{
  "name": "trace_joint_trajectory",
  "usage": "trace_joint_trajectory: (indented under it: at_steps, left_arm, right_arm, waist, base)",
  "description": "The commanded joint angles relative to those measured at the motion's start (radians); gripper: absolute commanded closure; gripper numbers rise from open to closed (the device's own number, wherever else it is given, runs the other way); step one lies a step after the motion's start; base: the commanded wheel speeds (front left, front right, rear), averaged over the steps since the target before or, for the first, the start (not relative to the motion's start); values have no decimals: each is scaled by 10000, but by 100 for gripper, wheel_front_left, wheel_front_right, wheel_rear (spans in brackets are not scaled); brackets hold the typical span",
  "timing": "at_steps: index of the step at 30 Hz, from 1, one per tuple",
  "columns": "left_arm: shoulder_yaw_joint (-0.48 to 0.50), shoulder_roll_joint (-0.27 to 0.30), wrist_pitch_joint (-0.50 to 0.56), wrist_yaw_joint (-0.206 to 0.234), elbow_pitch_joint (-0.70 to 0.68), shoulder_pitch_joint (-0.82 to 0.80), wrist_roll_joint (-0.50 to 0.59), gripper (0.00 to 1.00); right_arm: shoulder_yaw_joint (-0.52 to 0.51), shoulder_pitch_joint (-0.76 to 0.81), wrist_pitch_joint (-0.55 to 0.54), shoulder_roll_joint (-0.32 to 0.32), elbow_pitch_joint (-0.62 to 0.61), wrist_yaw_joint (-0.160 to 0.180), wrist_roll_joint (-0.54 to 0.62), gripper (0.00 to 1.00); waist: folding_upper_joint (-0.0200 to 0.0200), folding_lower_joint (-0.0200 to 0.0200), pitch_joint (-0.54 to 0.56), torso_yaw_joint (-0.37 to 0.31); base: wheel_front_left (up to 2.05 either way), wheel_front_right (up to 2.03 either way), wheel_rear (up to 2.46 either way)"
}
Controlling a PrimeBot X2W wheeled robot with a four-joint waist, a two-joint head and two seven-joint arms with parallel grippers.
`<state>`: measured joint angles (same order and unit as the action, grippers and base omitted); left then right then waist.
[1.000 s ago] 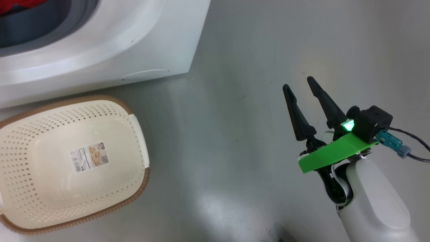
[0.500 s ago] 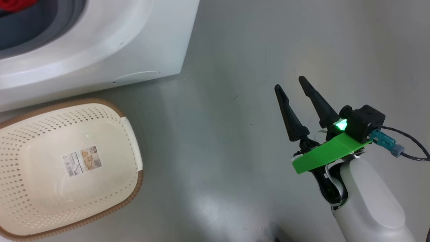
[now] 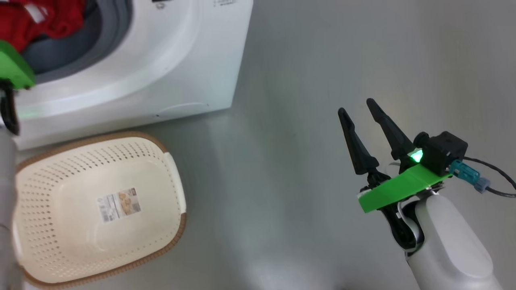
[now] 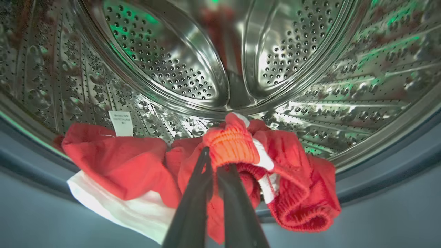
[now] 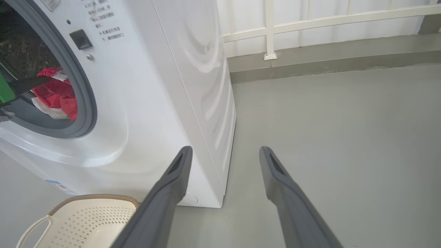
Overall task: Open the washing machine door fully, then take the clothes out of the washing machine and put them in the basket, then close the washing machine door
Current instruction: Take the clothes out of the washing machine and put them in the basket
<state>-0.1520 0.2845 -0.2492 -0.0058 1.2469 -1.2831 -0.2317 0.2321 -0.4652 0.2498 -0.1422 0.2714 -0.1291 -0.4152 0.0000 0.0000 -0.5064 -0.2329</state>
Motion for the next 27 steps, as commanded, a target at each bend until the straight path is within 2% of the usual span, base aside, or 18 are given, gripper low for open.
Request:
trace_joint_trajectory:
  at_steps: [1,8,17,27]
  left_arm:
    - [293,382,-118,-96,-633,349,-209,100]
    - [1008,-149,-123,-303,-2775,2230,-569,100]
    - [2138,-1085,-125,-845,-5353,4442,-727,100]
    - [2874,-1727,-125,-1143,-7770,6529,-710,100]
  right_arm:
    - [95,387,120,-88,-206,-16,30,0]
    - [-85,946,120,-419,-209,-16,31,0]
    - [-579,1830,120,-862,-284,-16,-24,0]
    - [-947,2274,120,-994,-354,-16,-2,0]
  waist:
    - [0,0,481,276]
    - [0,0,1247,640]
    - [0,0,2096,1110]
    - [0,0,2678,1380]
  base:
    - [0,0,0]
    - [0,0,0]
    - [0,0,0]
    - [0,0,0]
